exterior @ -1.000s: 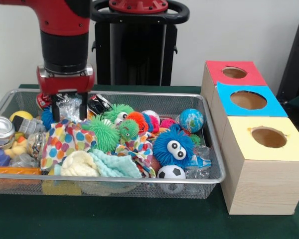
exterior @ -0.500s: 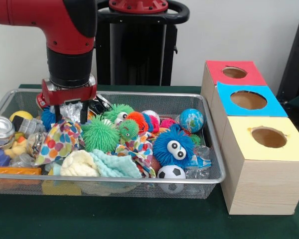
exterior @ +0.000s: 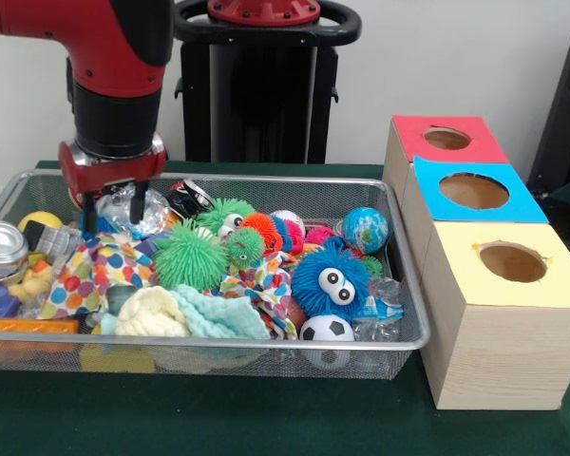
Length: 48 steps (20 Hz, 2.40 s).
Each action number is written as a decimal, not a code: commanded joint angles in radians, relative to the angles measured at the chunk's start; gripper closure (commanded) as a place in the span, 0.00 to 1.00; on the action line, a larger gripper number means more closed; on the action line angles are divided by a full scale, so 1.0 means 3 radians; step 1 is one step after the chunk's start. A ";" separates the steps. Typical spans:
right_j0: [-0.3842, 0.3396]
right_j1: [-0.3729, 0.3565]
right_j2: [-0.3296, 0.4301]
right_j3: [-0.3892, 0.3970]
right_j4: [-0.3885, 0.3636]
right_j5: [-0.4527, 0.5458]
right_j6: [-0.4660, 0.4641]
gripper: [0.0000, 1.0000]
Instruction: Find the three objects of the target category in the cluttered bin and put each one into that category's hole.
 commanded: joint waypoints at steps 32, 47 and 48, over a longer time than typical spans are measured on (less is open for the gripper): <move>-0.0701 0.0320 0.0442 -0.0101 0.0075 -0.0376 -0.1304 0.00; -0.0503 0.0241 0.0237 -0.0242 -0.0315 -0.0348 -0.1430 0.00; -0.0494 0.0237 0.0223 -0.0252 -0.0334 -0.0337 -0.1446 0.00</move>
